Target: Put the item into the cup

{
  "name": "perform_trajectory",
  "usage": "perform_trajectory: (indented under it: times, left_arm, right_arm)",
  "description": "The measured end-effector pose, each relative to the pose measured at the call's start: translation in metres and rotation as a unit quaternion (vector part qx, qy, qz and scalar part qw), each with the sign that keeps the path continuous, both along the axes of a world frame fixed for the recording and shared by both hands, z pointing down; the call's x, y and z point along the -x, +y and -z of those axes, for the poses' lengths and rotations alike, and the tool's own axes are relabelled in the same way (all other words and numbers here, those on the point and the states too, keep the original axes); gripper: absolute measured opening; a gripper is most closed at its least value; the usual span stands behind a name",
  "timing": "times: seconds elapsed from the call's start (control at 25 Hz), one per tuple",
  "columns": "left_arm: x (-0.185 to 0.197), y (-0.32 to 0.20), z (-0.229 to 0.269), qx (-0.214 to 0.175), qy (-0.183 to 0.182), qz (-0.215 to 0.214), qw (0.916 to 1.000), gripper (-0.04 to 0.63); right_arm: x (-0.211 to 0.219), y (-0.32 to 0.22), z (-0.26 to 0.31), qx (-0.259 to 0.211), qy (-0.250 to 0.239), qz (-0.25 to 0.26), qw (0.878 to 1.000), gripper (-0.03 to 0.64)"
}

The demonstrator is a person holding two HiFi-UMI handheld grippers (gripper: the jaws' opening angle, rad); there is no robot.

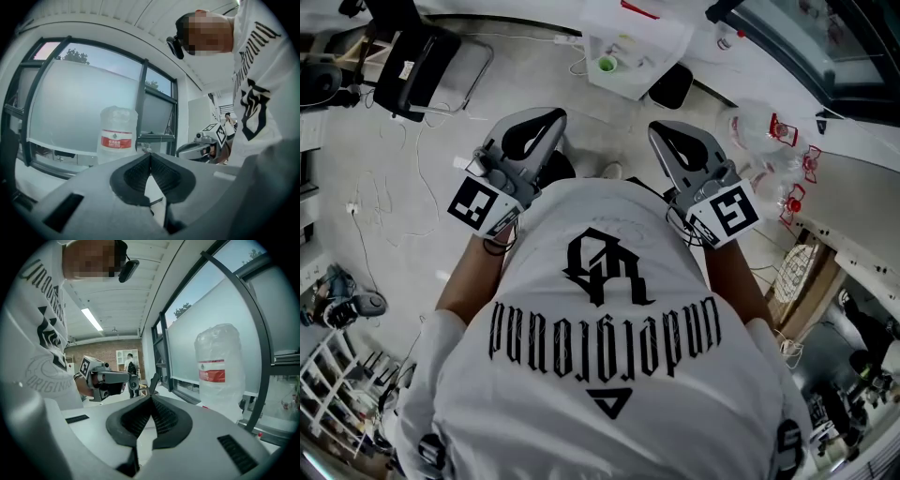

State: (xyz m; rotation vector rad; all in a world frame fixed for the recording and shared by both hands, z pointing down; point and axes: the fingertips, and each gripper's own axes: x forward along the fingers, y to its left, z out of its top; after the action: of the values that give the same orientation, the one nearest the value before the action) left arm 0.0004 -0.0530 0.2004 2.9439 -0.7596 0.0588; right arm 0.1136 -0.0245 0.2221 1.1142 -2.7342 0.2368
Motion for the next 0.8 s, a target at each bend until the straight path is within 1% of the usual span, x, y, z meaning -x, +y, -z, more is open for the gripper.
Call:
perform_trajectory:
  times: [0.16, 0.32, 0.6, 0.8]
  left_arm:
    - [0.017, 0.013, 0.005, 0.004, 0.003, 0.025, 0.9997, 0.014]
    - [0.038, 0.021, 0.003, 0.008, 0.000, 0.026, 0.9996, 0.014]
    - [0.069, 0.035, 0.006, -0.001, 0.002, -0.008, 1.0000, 0.014]
    - [0.116, 0.047, 0.012, -0.007, 0.008, -0.028, 0.9996, 0.014]
  right_arm:
    - [0.013, 0.011, -0.001, 0.004, -0.002, 0.017, 1.000, 0.015]
    - [0.030, 0.019, 0.001, 0.003, -0.004, 0.015, 1.000, 0.015]
    - [0.067, 0.034, 0.009, 0.000, -0.010, -0.017, 1.000, 0.015]
    - [0.110, 0.046, 0.017, -0.007, -0.004, -0.041, 0.999, 0.015]
